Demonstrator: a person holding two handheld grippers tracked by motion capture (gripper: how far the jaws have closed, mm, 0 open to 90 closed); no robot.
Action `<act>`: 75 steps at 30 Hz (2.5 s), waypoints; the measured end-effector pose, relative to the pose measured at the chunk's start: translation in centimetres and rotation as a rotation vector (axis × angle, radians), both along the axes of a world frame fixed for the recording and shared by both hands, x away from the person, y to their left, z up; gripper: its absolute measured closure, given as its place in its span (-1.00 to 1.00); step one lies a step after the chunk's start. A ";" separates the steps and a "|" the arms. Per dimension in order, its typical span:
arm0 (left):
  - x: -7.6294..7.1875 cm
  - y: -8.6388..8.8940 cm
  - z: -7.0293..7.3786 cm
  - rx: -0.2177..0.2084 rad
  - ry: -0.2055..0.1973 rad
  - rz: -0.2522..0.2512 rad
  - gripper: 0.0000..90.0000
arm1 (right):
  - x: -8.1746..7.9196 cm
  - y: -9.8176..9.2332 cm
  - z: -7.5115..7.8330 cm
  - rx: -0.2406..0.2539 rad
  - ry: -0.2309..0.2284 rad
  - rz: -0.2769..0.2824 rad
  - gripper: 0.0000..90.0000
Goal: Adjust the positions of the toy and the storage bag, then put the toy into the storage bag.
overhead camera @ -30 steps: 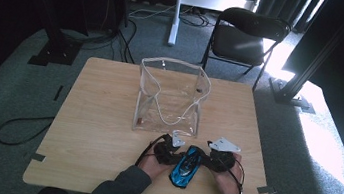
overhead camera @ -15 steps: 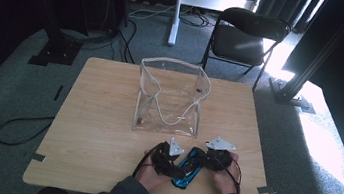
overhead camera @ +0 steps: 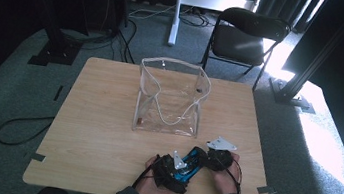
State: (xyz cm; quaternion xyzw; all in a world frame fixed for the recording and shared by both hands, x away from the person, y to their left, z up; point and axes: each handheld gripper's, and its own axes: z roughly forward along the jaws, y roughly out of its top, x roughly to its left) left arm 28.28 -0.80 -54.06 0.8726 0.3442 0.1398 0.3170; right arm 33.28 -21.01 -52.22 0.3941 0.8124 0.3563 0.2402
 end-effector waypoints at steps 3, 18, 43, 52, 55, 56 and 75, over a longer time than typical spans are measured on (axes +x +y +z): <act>1.4 1.1 -0.1 0.029 -0.044 0.088 -0.95 | 0.0 -0.5 0.1 0.013 -0.002 -0.030 0.04; 5.1 5.7 -0.3 -0.054 -0.030 0.192 -0.67 | -0.5 -1.2 0.5 0.039 0.005 0.003 0.05; 4.1 10.7 -0.5 -0.076 -0.046 0.164 -0.66 | -0.5 -1.9 1.0 0.119 0.030 0.169 -0.15; 4.1 10.6 -0.5 -0.065 -0.051 0.165 -0.66 | 0.1 -1.4 0.8 0.096 0.046 0.239 -0.46; 4.1 10.6 -0.5 -0.065 -0.051 0.165 -0.66 | 0.4 -1.1 0.3 0.063 0.051 0.258 -0.51; 4.1 10.6 -0.5 -0.065 -0.051 0.165 -0.66 | 0.5 -1.0 0.0 0.067 0.057 0.279 -0.51; 4.1 10.5 -0.5 -0.064 -0.051 0.166 -0.66 | 1.1 -0.7 -2.5 0.032 0.089 0.338 -0.57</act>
